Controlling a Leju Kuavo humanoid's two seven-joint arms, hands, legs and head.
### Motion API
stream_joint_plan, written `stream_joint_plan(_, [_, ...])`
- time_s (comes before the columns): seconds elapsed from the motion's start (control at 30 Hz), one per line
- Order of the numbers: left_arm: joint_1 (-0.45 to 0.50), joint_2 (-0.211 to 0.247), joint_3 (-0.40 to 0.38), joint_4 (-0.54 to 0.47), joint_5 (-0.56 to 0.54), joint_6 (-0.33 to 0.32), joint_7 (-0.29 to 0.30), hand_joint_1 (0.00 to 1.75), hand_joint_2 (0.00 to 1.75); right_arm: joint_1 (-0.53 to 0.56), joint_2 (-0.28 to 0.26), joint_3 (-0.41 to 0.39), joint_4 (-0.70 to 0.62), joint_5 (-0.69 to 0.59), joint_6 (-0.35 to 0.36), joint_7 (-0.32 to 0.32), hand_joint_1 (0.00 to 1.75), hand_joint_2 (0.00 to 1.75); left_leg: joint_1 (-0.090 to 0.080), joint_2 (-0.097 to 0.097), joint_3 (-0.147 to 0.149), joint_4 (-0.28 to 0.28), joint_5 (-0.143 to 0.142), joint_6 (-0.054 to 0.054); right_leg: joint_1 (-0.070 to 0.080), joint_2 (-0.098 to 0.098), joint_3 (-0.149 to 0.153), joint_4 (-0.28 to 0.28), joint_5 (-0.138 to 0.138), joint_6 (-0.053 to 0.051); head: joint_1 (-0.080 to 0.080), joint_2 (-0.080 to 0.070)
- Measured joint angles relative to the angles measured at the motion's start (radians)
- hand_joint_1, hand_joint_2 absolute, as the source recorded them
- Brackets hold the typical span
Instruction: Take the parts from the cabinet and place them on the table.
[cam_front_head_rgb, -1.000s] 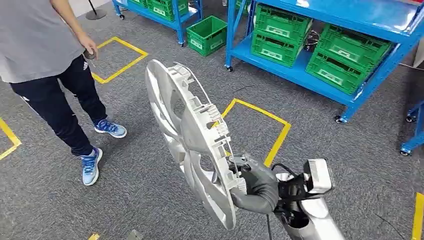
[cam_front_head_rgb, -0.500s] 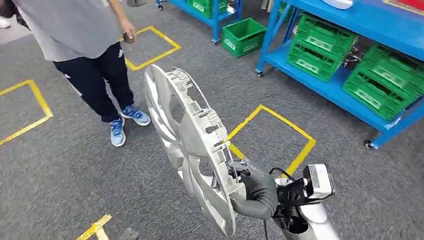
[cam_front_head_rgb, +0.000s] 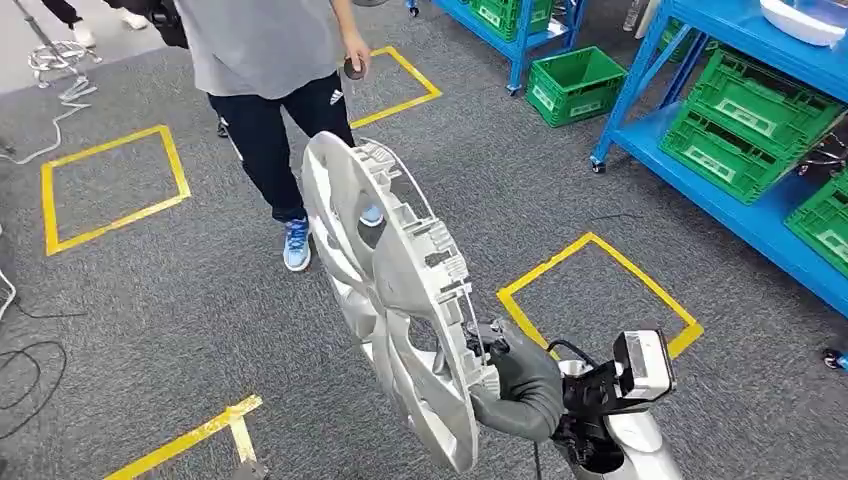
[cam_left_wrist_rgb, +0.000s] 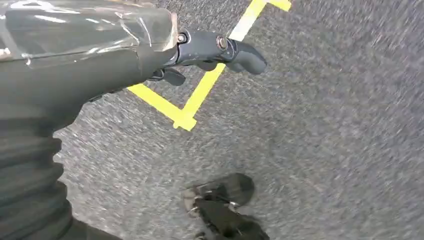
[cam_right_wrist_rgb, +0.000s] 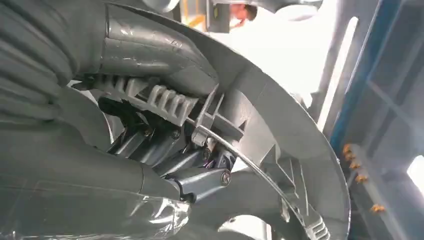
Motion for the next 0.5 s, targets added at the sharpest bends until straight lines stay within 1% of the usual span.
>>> stream_joint_plan(0.03, [-0.003, -0.001, 0.008, -0.007, 0.006, -0.002, 0.001, 0.00, 1.75, 0.001, -0.003, -0.002, 0.000, 0.005, 0.001, -0.008, 1.75, 1.75, 0.006, 0.020, -0.042, 0.084, -0.037, -0.004, 0.004, -0.013, 0.002, 0.000, -0.002, -0.004, 0.002, 0.000])
stream_joint_plan(0.07, [-0.004, -0.003, 0.014, -0.015, 0.008, -0.008, 0.007, 0.00, 1.75, 0.001, -0.005, -0.005, 0.000, 0.008, 0.001, -0.013, 1.75, 1.75, 0.010, 0.029, -0.084, 0.167, -0.067, -0.008, 0.008, -0.027, 0.002, 0.000, -0.004, -0.006, 0.001, 0.000])
stream_joint_plan(0.1, [-0.003, -0.005, 0.019, -0.027, 0.004, -0.018, 0.016, 0.00, 1.75, 0.004, -0.006, -0.006, 0.000, 0.012, -0.001, -0.016, 1.75, 1.75, 0.013, 0.033, -0.114, 0.221, -0.078, -0.011, 0.010, -0.040, 0.003, 0.001, -0.006, -0.008, 0.001, 0.000])
stream_joint_plan(0.13, [-0.002, -0.005, 0.023, -0.036, -0.001, -0.025, 0.021, 0.00, 1.75, 0.007, -0.007, -0.007, 0.000, 0.016, -0.007, -0.019, 1.75, 1.75, 0.014, 0.035, -0.118, 0.221, -0.067, -0.012, 0.011, -0.051, 0.004, 0.001, -0.008, -0.009, 0.001, 0.000])
stream_joint_plan(0.17, [-0.002, -0.005, 0.029, -0.046, -0.011, -0.030, 0.026, 0.00, 1.75, 0.009, -0.008, -0.007, 0.000, 0.023, -0.011, -0.022, 1.75, 1.75, 0.014, 0.037, -0.097, 0.177, -0.037, -0.010, 0.012, -0.062, 0.006, 0.001, -0.011, -0.007, 0.001, 0.000])
stream_joint_plan(0.2, [-0.002, -0.005, 0.032, -0.055, -0.021, -0.035, 0.029, 0.00, 1.75, 0.011, -0.008, -0.008, 0.000, 0.029, -0.017, -0.028, 1.75, 1.75, 0.013, 0.043, -0.056, 0.098, 0.001, -0.005, 0.014, -0.072, 0.009, 0.000, -0.013, -0.007, 0.001, 0.000])
stream_joint_plan(0.23, [-0.002, -0.003, 0.032, -0.064, -0.033, -0.037, 0.031, 0.00, 1.75, 0.014, -0.008, -0.010, 0.000, 0.034, -0.020, -0.032, 1.75, 1.75, 0.009, 0.061, -0.001, 0.000, 0.041, 0.004, 0.017, -0.083, 0.014, 0.000, -0.017, -0.005, 0.001, 0.000])
stream_joint_plan(0.27, [-0.004, -0.002, 0.032, -0.072, -0.041, -0.042, 0.031, 0.00, 1.75, 0.017, -0.008, -0.011, -0.002, 0.036, -0.023, -0.036, 1.75, 1.75, -0.001, 0.114, 0.043, -0.074, 0.053, 0.019, 0.018, -0.091, 0.019, 0.000, -0.019, -0.005, 0.001, 0.000])
stream_joint_plan(0.3, [-0.006, 0.001, 0.032, -0.080, -0.050, -0.042, 0.032, 0.00, 1.75, 0.020, -0.008, -0.013, -0.003, 0.037, -0.024, -0.039, 1.75, 1.75, -0.009, 0.140, 0.047, -0.079, 0.042, 0.029, 0.031, -0.103, 0.019, 0.000, -0.024, 0.003, 0.004, 0.000])
stream_joint_plan(0.33, [-0.008, 0.000, 0.032, -0.083, -0.050, -0.043, 0.032, 0.00, 1.75, 0.023, -0.010, -0.015, -0.004, 0.037, -0.025, -0.041, 1.75, 1.75, -0.015, 0.128, 0.045, -0.083, 0.041, 0.030, 0.022, -0.109, 0.020, 0.000, -0.026, 0.007, 0.002, 0.000])
stream_joint_plan(0.4, [-0.005, 0.000, 0.033, -0.090, -0.052, -0.045, 0.028, 0.00, 1.75, 0.029, -0.006, -0.016, -0.007, 0.037, -0.026, -0.043, 1.75, 1.75, -0.018, 0.101, 0.043, -0.087, 0.041, 0.038, 0.022, -0.135, 0.027, -0.006, -0.029, 0.015, 0.002, 0.000])
stream_joint_plan(0.43, [-0.003, 0.000, 0.034, -0.095, -0.055, -0.047, 0.026, 0.00, 1.75, 0.032, -0.005, -0.016, -0.013, 0.038, -0.025, -0.044, 1.75, 1.75, -0.015, 0.084, 0.067, -0.105, 0.049, 0.043, 0.028, -0.146, 0.033, -0.012, -0.034, 0.021, 0.002, 0.000])
stream_joint_plan(0.47, [0.000, -0.007, 0.034, -0.100, -0.057, -0.052, 0.022, 0.00, 1.75, 0.034, -0.006, -0.016, -0.015, 0.037, -0.024, -0.044, 1.75, 1.75, -0.005, 0.070, 0.076, -0.122, 0.058, 0.044, 0.021, -0.096, 0.027, 0.010, -0.044, 0.022, 0.004, 0.000])
stream_joint_plan(0.5, [-0.002, -0.007, 0.034, -0.108, -0.059, -0.054, 0.019, 0.00, 1.75, 0.036, -0.008, -0.019, -0.015, 0.034, -0.019, -0.049, 1.75, 1.75, 0.000, 0.061, 0.079, -0.127, 0.063, 0.051, 0.017, -0.053, 0.002, 0.062, -0.071, 0.016, 0.005, 0.000])
